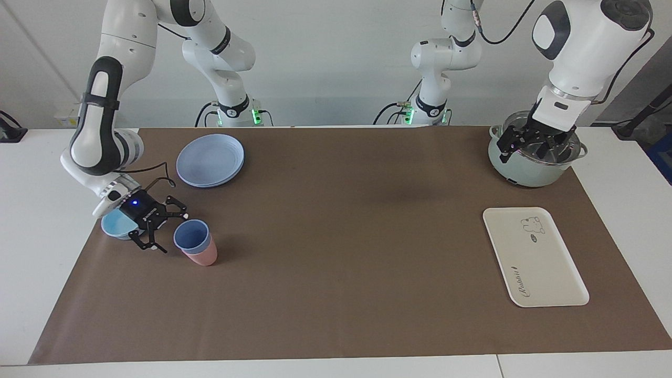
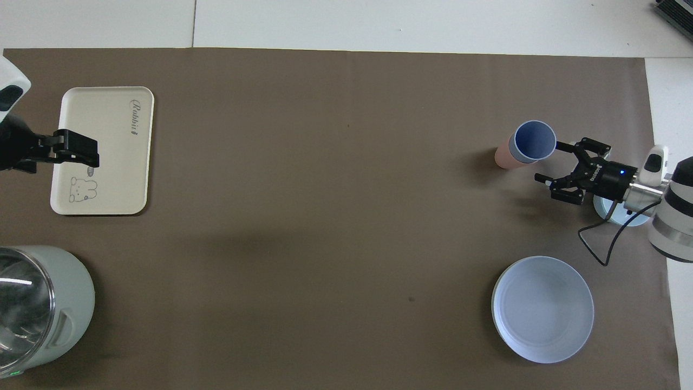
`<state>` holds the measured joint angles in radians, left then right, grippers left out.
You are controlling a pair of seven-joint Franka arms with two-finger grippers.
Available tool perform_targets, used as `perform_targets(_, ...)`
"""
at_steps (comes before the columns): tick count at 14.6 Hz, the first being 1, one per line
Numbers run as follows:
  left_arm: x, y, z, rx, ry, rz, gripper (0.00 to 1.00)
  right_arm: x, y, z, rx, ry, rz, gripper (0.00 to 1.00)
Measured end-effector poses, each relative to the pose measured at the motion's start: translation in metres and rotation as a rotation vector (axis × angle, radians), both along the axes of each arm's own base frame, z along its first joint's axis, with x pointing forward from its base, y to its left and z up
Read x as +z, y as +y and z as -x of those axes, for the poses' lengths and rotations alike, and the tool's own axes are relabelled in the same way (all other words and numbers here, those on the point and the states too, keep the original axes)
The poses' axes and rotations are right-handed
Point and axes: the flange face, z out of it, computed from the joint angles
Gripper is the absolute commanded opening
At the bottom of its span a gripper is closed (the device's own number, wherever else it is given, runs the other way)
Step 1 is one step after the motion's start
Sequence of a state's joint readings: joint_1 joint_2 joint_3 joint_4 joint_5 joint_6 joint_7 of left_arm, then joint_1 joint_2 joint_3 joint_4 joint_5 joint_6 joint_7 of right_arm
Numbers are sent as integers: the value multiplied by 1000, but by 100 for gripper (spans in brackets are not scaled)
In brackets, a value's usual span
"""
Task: Place cup on tray
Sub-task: 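Close the right gripper on the rim of the blue cup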
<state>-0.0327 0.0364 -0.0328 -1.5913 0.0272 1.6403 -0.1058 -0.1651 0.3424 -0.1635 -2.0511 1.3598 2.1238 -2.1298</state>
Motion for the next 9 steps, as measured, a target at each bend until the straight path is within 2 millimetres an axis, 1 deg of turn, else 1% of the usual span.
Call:
perform_targets(3, 0, 0, 0, 0, 0, 0, 100, -1, 29, -7, -10, -16, -37, 100)
perform_targets(4, 0, 0, 0, 0, 0, 0, 100, -3, 35, -7, -5, -22, -32, 100)
perform_targets(5, 0, 0, 0, 0, 0, 0, 100, -4, 37, -7, -5, -25, -27, 100)
perform_targets(9, 0, 0, 0, 0, 0, 0, 100, -6, 36, -6, -32, -39, -36, 100)
